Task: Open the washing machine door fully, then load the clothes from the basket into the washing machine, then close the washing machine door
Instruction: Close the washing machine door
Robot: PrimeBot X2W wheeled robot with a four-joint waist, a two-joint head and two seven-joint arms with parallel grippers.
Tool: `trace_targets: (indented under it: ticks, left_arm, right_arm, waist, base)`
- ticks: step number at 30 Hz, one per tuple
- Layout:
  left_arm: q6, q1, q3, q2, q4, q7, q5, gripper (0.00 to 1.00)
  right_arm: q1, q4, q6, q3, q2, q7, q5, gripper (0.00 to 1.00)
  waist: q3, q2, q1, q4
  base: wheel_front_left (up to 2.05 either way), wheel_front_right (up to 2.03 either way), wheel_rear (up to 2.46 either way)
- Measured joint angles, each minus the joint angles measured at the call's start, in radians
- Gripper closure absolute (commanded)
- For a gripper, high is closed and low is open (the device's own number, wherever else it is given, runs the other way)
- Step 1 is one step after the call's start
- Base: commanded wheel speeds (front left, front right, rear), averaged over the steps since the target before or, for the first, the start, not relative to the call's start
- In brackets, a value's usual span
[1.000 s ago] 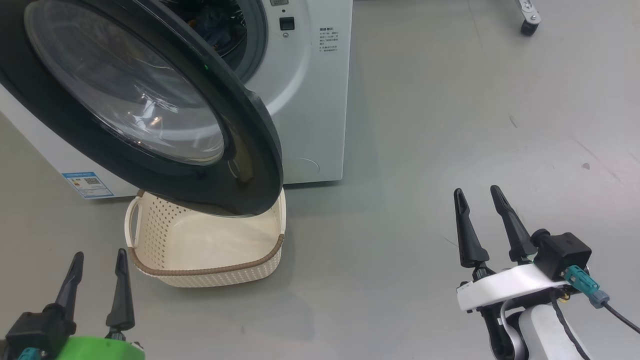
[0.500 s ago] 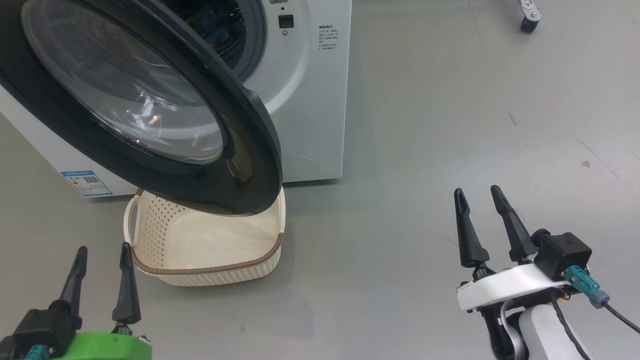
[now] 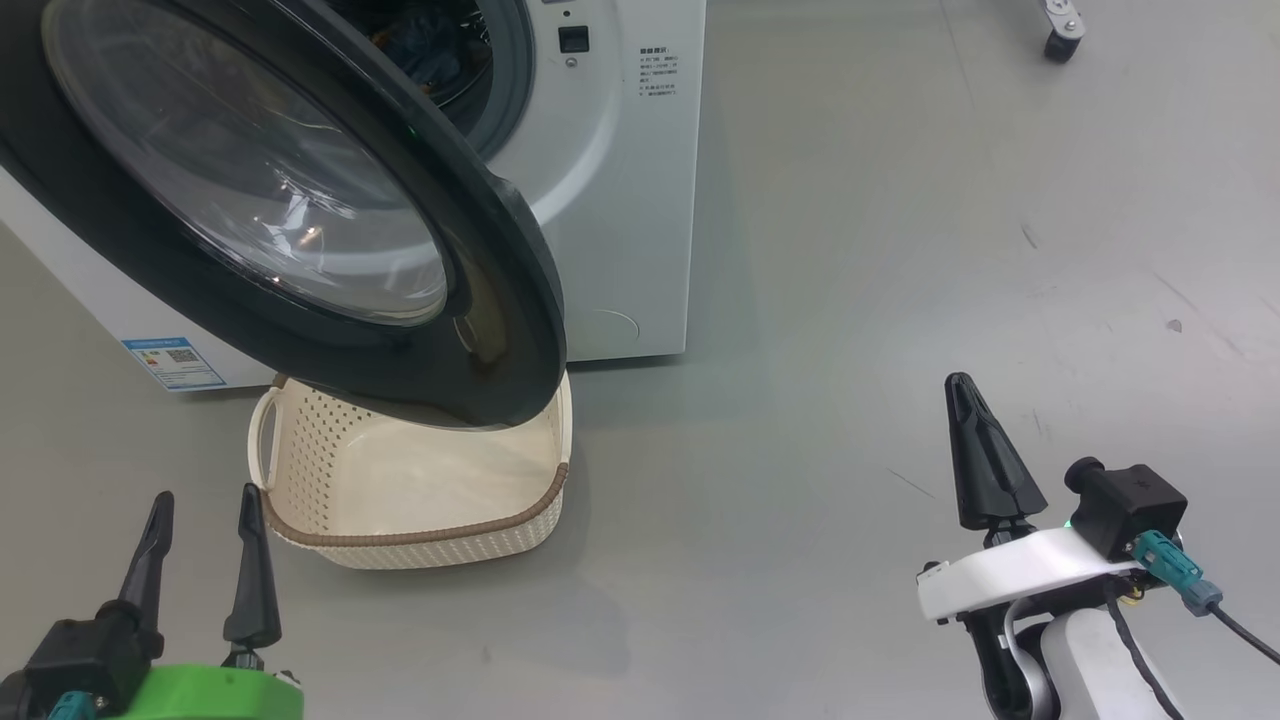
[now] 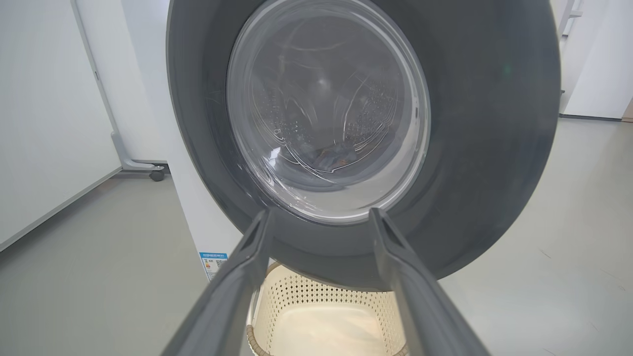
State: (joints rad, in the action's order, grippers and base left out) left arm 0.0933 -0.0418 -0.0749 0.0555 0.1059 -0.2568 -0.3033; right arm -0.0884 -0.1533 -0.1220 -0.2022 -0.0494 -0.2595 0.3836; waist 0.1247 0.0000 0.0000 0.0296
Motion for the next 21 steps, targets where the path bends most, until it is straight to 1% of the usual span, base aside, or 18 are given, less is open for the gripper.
trace_targets:
  ticks: [4, 6, 9, 16, 19, 21]
  left_arm:
    - [0.002, 0.001, -0.01, -0.003, 0.0, 0.0, 0.012, 0.0]
    - [0.002, 0.001, -0.016, -0.005, 0.001, 0.0, 0.014, 0.0]
    - [0.01, 0.001, -0.022, -0.007, 0.001, 0.0, 0.013, 0.0]
    - [0.015, 0.007, -0.026, -0.01, 0.015, 0.0, 0.012, 0.0]
    - [0.019, 0.021, -0.021, -0.012, 0.017, 0.0, 0.012, 0.0]
    - [0.019, 0.029, -0.017, -0.012, 0.017, 0.0, 0.012, 0.0]
  right_arm:
    - [0.0, 0.026, 0.0, 0.012, 0.0, 0.0, 0.023, 1.0]
    - [-0.002, 0.062, 0.0, 0.018, 0.001, 0.0, 0.065, 1.0]
    - [-0.018, 0.145, 0.0, 0.014, 0.001, 0.0, 0.066, 1.0]
    - [-0.11, 0.364, 0.0, -0.05, -0.002, 0.0, 0.04, 1.0]
    - [-0.134, 0.438, 0.0, -0.094, -0.023, 0.0, 0.022, 1.0]
    - [-0.145, 0.466, 0.0, -0.132, -0.045, 0.0, 0.017, 1.0]
  waist:
    - [0.001, 0.0, 0.0, 0.002]
    - [0.002, 0.0, 0.0, 0.002]
    - [0.004, 0.0, 0.0, 0.004]
    - [0.01, 0.0, 0.0, 0.016]
    - [0.015, 0.0, 0.0, 0.028]
    - [0.018, 0.0, 0.0, 0.038]
  base:
    - [0.0, 0.0, 0.0]
    - [0.0, 0.0, 0.0]
    - [0.0, 0.0, 0.0]
    - [0.0, 0.0, 0.0]
    - [0.0, 0.0, 0.0]
    - [0.0, 0.0, 0.0]
